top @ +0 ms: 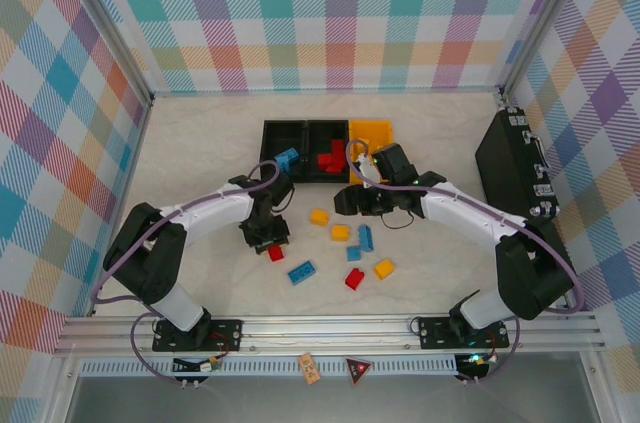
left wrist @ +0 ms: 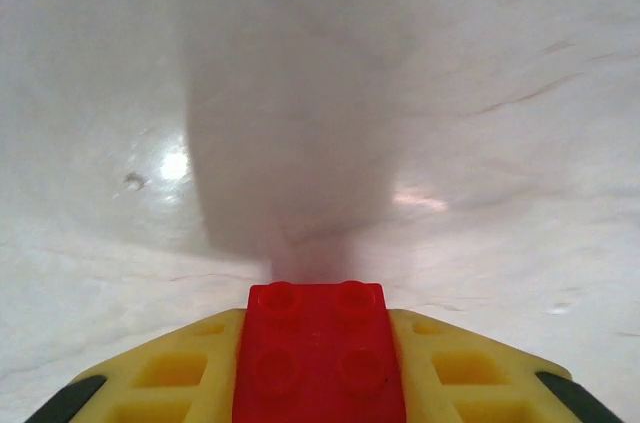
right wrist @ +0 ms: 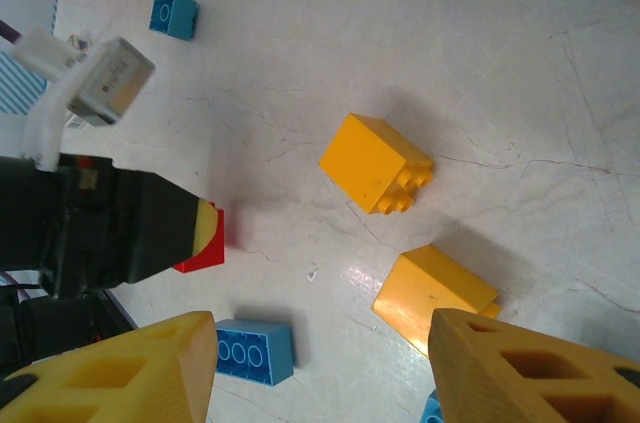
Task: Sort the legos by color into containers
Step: Pick up the lego from the middle-left of the table, then place the lego in the container.
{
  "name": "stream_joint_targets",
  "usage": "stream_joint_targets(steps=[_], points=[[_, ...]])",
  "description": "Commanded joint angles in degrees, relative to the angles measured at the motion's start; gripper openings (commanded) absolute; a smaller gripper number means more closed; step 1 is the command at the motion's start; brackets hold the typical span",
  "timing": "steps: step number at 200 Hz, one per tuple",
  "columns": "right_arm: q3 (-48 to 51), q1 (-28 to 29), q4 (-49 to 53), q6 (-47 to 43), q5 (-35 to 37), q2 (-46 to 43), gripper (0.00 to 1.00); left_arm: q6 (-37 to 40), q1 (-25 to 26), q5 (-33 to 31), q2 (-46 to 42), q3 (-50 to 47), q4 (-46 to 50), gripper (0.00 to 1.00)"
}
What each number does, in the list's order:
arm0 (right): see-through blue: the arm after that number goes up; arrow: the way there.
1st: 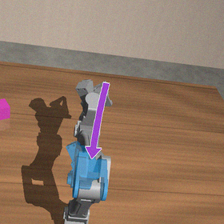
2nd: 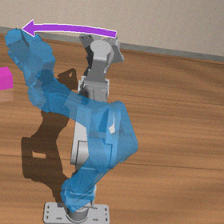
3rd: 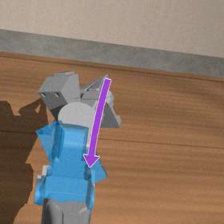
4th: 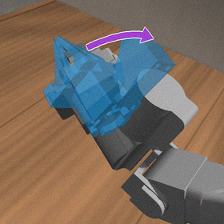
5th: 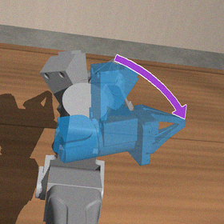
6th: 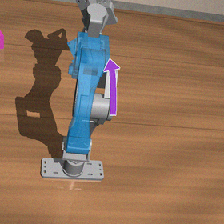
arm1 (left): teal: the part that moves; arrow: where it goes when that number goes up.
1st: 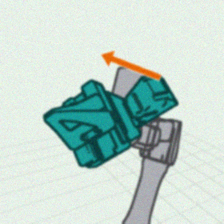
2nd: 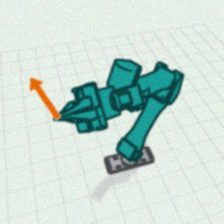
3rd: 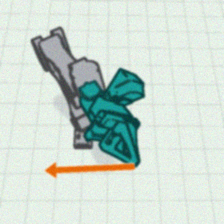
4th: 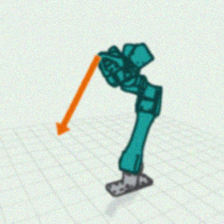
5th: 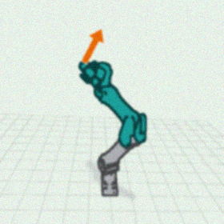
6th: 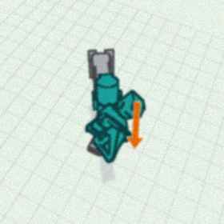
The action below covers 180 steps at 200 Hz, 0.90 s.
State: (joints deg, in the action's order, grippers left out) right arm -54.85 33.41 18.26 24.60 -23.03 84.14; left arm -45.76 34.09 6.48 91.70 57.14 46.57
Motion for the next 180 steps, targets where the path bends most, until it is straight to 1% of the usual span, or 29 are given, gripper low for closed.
stream_joint_targets(steps=[1,52,74,127,180], points=[[-1.1,0.4,1.4,-0.4,0.5,-1.7,0.58,2.2,-0.1,-1.7,0.7,4.8,2.0,0.21],[-1.6,0.2,2.3,0.5,2.7,-3.7,0.58,6.7,-1.3,-3.3,5.9,17.5,4.2,0.21],[-1.9,-0.8,2.3,1.6,3.8,-4.2,0.58,8.4,-1.7,-3.8,8.6,23.7,4.3,0.21],[-4.8,-3.8,3.7,3.9,7.4,-4.3,0.58,12.5,-2.4,-5.4,18.5,41.1,6.7,0.2],[-6.1,-4.5,4.4,5.4,9.2,-3.5,0.58,15.2,-3.4,-8.2,29.1,55.4,7.9,0.2]])
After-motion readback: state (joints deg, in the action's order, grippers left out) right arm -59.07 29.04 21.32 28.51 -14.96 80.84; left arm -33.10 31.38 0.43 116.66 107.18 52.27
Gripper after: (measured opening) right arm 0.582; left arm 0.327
